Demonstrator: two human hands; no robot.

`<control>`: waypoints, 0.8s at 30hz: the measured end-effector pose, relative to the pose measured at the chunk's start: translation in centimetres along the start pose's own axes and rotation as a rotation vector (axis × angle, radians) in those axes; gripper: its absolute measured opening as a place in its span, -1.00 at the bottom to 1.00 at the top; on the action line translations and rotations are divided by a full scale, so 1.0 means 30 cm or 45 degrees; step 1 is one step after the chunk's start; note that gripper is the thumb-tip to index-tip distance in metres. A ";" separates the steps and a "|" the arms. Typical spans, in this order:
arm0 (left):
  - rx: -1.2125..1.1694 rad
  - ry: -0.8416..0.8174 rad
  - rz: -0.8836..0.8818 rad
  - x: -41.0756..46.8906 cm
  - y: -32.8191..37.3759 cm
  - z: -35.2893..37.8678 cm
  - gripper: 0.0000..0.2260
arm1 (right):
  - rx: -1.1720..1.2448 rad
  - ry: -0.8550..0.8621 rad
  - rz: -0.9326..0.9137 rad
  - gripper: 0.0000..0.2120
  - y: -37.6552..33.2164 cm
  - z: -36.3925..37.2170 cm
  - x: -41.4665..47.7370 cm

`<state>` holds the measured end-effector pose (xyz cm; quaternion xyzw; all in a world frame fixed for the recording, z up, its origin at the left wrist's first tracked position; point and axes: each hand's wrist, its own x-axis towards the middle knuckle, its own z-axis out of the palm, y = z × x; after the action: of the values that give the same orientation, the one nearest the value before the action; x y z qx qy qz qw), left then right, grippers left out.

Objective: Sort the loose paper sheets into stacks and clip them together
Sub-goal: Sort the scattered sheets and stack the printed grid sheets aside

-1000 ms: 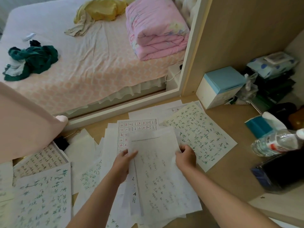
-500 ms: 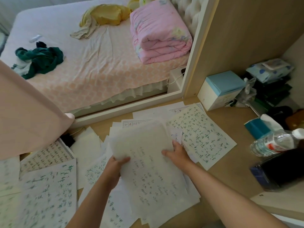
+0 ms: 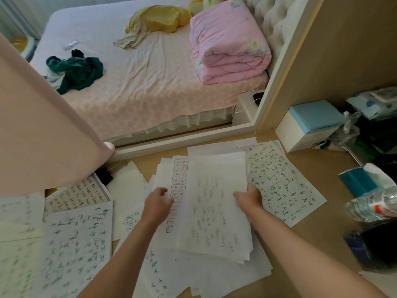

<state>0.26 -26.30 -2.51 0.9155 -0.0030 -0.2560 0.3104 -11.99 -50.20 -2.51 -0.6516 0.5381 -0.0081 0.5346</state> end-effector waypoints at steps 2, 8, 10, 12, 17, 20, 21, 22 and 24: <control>0.213 0.013 -0.009 0.025 -0.003 0.006 -0.41 | -0.030 0.028 0.015 -0.80 -0.011 0.026 0.024; 0.024 -0.031 -0.061 0.022 0.041 0.068 -0.29 | -0.125 -0.054 0.062 -0.58 -0.054 0.141 0.036; -0.100 -0.060 -0.153 0.029 0.036 0.070 -0.29 | -0.142 -0.064 0.093 -0.50 -0.067 0.161 0.031; -0.266 -0.141 -0.244 0.034 0.027 0.062 -0.40 | -0.114 -0.082 0.140 -0.46 -0.069 0.167 0.037; -0.263 -0.306 -0.192 0.009 0.019 0.059 -0.72 | -0.186 -0.228 0.069 -0.68 -0.043 0.147 0.043; 0.082 -0.050 -0.014 0.016 0.001 0.046 -0.75 | -0.276 -0.109 -0.014 -0.71 -0.037 0.092 0.065; 0.211 0.074 0.015 0.023 -0.011 0.036 -0.70 | -0.323 -0.038 -0.032 -0.72 -0.034 0.066 0.079; 0.307 0.153 -0.011 0.028 -0.020 0.026 -0.61 | -0.364 0.026 -0.045 -0.73 -0.033 0.036 0.089; 0.359 0.142 -0.156 0.027 -0.023 0.008 -0.35 | -0.384 0.099 -0.042 -0.74 -0.023 -0.011 0.107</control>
<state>0.74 -26.01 -3.44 0.9613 0.0341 -0.2202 0.1622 -10.36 -52.81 -3.71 -0.7325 0.5426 0.0389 0.4092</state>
